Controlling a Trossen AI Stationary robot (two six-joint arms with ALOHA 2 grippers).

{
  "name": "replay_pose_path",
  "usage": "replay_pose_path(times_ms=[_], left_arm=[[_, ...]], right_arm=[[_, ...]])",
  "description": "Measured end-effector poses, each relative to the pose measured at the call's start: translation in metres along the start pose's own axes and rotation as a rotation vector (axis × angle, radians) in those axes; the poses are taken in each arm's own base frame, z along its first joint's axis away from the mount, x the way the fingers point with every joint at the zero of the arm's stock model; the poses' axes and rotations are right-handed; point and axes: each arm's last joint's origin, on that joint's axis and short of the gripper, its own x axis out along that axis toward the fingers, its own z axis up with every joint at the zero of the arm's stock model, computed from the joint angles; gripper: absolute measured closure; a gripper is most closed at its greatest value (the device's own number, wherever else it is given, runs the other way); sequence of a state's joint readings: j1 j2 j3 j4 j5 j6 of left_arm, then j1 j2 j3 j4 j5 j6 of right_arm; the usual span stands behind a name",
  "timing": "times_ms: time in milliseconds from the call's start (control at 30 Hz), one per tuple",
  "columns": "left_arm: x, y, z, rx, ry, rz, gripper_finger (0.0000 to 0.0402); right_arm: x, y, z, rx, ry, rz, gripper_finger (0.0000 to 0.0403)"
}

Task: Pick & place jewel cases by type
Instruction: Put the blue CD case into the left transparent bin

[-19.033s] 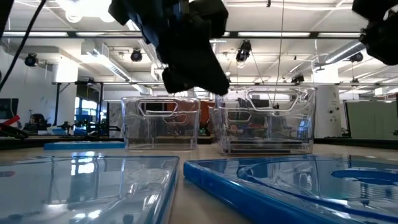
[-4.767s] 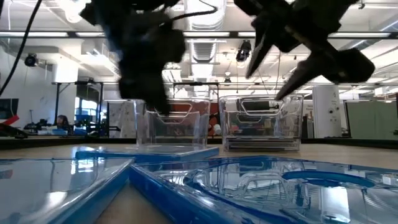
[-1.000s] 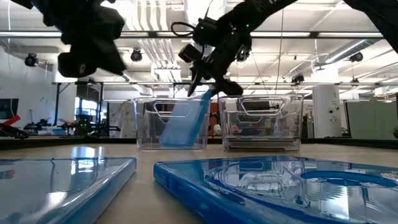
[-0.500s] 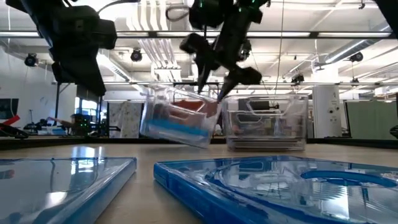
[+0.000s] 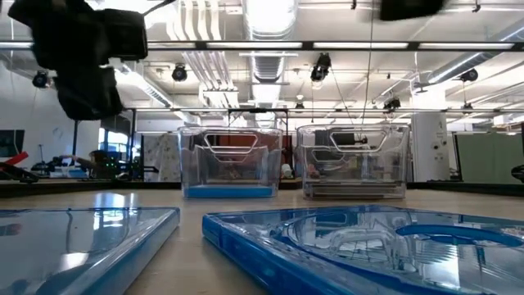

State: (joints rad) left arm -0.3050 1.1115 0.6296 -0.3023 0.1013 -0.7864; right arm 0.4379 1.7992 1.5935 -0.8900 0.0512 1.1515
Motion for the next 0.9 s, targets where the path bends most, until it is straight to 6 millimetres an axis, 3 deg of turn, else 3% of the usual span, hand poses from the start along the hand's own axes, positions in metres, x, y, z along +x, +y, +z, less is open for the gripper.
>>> replay_pose_path(times_ms=[67, 133, 267, 400, 600, 767, 900], left_arm=[[0.009, -0.009, -0.006, 0.038, 0.039, -0.048, 0.0365], [0.019, -0.016, -0.013, 0.107, 0.072, -0.076, 0.0365], [0.043, -0.027, -0.024, 0.263, 0.124, -0.157, 0.0365], [0.066, -0.031, -0.032, 0.306, 0.205, -0.216, 0.0365], [0.095, -0.024, -0.041, 0.405, 0.272, -0.173, 0.0365], [0.113, -0.018, -0.045, 0.498, 0.290, -0.168, 0.0365], [0.113, -0.005, -0.048, 0.474, 0.330, -0.031, 0.0365]], right_arm=[[0.021, 0.004, -0.031, -0.005, 0.067, -0.061, 0.0183], [0.035, 0.005, -0.047, 0.042, 0.072, -0.099, 0.0183], [0.056, 0.013, -0.058, 0.076, 0.050, -0.046, 0.0183], [0.082, 0.007, -0.066, 0.087, 0.078, -0.117, 0.0183], [0.094, 0.005, -0.065, 0.123, 0.069, -0.150, 0.0183], [0.090, 0.007, -0.064, 0.149, 0.068, -0.132, 0.0183], [0.088, 0.005, -0.064, 0.199, 0.055, -0.150, 0.0183]])
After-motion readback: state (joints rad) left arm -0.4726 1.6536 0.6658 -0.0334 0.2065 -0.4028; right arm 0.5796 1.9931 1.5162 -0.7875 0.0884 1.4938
